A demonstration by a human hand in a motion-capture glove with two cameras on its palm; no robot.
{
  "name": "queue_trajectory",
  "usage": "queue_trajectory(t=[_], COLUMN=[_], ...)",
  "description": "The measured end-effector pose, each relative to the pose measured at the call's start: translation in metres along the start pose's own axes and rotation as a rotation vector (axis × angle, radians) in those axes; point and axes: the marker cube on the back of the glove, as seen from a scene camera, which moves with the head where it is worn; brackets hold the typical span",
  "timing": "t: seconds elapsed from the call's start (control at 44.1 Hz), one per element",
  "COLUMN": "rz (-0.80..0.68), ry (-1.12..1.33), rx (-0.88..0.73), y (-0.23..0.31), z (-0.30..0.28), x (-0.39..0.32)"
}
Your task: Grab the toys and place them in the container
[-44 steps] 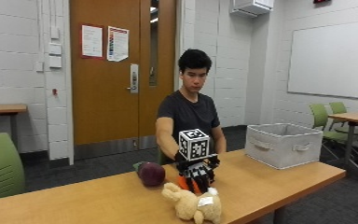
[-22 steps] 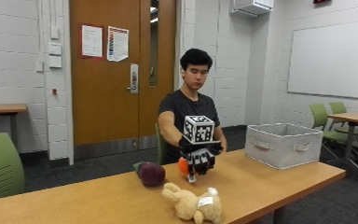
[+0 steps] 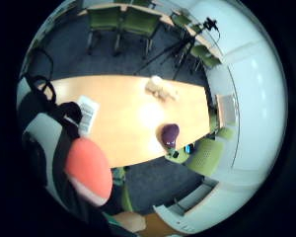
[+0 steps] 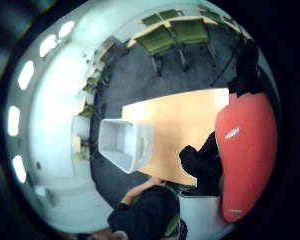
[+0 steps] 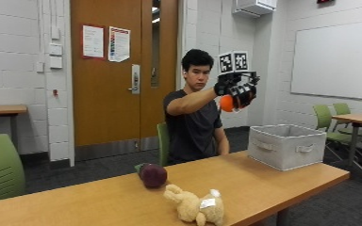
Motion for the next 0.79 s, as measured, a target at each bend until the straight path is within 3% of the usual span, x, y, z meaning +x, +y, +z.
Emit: queue_trajectory(t=[0.136, 0.227, 0.317, 0.408, 0.499, 0.612, 0.68, 0.793], rz=[-0.216, -0.476, -0.414, -0.546, -0.429, -0.630, -0.597, -0.542], ry=[-0.019, -0.047, -0.036, -0.096, -0.069, -0.003, 0.019, -0.129], rx=[0.033, 0.047, 0.039, 0.009, 0.006, 0.006, -0.005, -0.081], y=[0.002, 0.021, 0.022, 0.032, 0.023, -0.010, -0.033, -0.028], z=[-0.042, -0.050, -0.049, -0.046, -0.035, -0.009, 0.005, 0.017], x=[-0.112, -0.179, -0.234, -0.286, -0.327, -0.309, -0.295, -0.329])
